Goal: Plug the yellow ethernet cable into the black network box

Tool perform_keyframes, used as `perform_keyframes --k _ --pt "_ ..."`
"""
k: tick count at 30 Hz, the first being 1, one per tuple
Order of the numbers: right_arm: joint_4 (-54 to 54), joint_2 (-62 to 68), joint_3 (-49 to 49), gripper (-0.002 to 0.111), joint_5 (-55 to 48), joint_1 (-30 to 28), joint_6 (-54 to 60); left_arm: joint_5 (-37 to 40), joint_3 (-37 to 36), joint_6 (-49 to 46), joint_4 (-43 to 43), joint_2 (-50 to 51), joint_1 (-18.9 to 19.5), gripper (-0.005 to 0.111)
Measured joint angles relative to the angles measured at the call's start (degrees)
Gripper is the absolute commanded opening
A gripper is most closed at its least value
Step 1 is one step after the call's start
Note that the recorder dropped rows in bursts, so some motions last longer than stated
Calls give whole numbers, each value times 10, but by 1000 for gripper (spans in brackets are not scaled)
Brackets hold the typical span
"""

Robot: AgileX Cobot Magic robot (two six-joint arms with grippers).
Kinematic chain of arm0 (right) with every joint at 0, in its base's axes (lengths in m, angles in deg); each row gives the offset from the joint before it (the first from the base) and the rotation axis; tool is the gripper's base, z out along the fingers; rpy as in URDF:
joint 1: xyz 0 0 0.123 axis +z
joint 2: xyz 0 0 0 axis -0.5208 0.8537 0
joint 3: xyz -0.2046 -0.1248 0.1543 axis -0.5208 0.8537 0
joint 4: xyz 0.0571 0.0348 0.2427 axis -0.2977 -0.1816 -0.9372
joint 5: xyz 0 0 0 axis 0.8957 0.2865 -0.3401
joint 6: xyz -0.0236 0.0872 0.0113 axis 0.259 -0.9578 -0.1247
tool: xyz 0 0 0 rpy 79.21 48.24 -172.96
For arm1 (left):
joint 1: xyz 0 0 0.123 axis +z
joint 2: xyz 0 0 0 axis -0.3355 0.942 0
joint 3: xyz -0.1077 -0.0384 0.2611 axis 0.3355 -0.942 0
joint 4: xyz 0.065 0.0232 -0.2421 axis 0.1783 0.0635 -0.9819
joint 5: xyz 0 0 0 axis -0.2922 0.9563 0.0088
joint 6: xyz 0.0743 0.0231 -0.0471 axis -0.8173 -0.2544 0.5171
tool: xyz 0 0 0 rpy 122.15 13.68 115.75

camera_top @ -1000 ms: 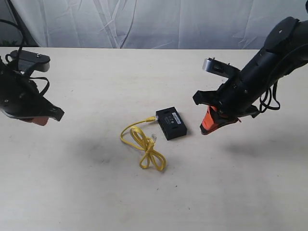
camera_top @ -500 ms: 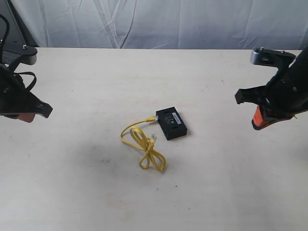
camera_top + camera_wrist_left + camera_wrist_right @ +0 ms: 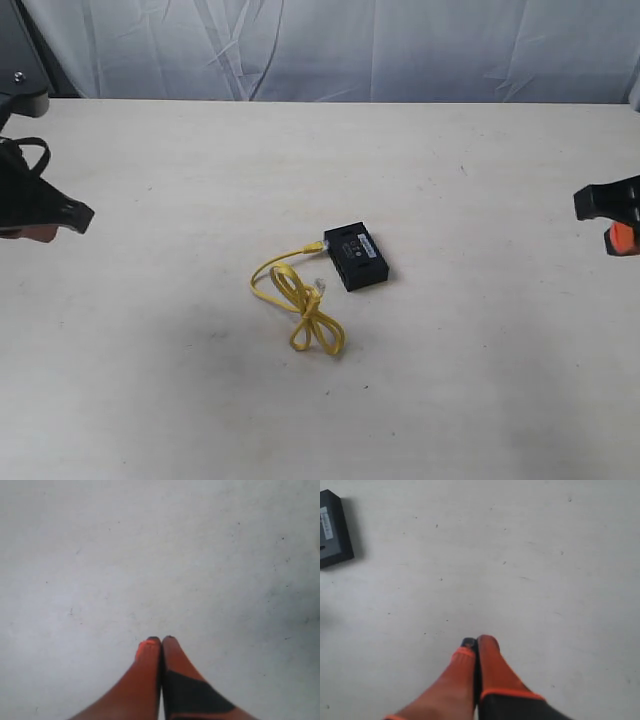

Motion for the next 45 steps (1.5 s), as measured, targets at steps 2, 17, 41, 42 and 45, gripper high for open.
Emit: perform_keyframes --k 2,17,41,42,45 --pt "11 -28 8 -1 -1 0 0 -1 -7 0 0 -31 0 0" --pt "52 -279 80 -1 -8 0 0 -44 -121 0 0 -279 0 0" --pt "47 -551 134 -1 88 0 0 -73 -193 0 17 -541 0 0" --pt "47 -551 134 -1 88 0 0 -73 -193 0 17 -541 0 0" --pt "47 -551 134 -1 88 0 0 -73 -193 0 17 -541 0 0"
